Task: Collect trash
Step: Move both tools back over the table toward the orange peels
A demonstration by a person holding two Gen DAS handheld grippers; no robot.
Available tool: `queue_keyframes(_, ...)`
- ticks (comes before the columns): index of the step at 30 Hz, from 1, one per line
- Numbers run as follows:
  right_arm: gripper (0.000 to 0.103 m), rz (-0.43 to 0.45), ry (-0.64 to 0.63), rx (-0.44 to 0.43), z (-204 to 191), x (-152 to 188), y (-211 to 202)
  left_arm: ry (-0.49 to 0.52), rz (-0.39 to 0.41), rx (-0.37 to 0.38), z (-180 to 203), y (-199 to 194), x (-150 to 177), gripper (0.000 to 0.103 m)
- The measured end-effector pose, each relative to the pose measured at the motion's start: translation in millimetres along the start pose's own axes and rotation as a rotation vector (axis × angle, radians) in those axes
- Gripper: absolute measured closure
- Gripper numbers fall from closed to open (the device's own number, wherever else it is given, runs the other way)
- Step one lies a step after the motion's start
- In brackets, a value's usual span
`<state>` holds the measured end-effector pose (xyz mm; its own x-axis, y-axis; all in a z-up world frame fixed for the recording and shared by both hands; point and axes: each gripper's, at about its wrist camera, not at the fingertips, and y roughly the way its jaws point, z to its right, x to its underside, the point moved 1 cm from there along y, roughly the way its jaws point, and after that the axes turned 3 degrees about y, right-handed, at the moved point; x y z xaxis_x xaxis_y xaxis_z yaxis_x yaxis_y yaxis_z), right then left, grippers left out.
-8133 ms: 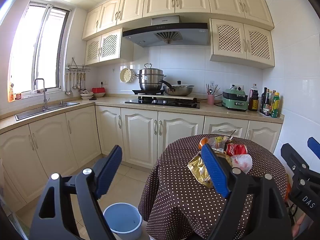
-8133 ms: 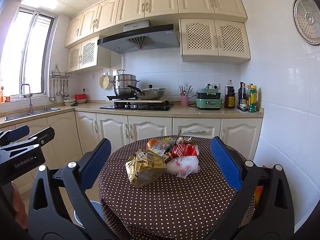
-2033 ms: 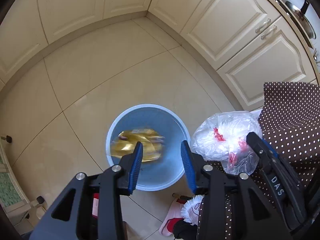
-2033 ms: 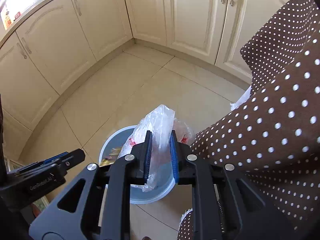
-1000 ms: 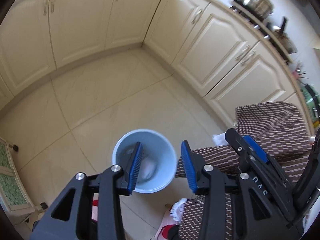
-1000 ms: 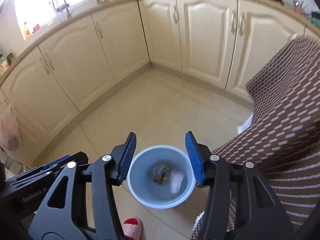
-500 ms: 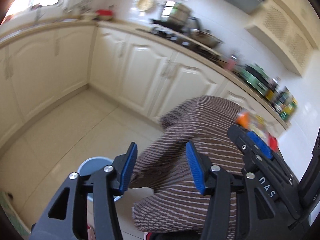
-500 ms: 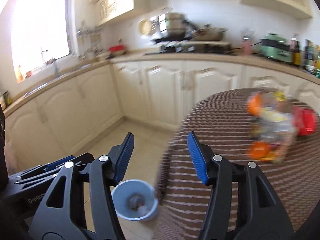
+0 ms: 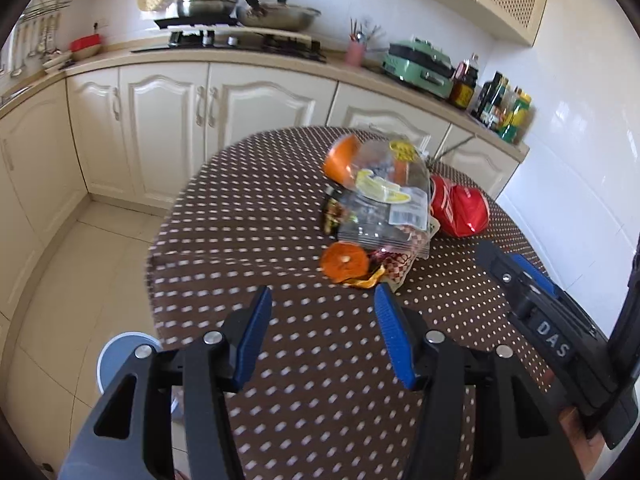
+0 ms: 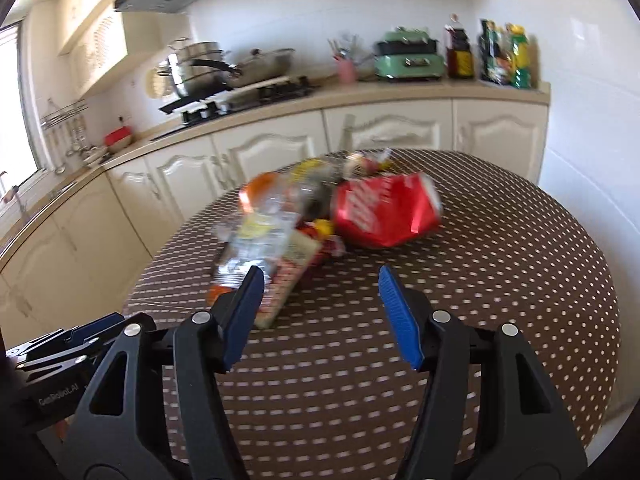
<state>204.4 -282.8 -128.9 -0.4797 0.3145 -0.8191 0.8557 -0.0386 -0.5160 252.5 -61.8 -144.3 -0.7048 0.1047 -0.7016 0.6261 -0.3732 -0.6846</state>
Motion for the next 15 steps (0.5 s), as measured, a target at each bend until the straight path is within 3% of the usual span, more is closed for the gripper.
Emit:
queue_keyframes(7, 0.040, -0.058, 0.045, -0.044, 22.3, -5.9, 19.6, -0.013, -0.067, -0.001, 4.3, 45.5, -13.9, 0.050)
queue_keyframes(15, 0.040, -0.097, 0.056, -0.069, 23.5, -9.1, 33.7, -0.038, -0.099, 0.028, 2.1, 72.0, -22.8, 0.050)
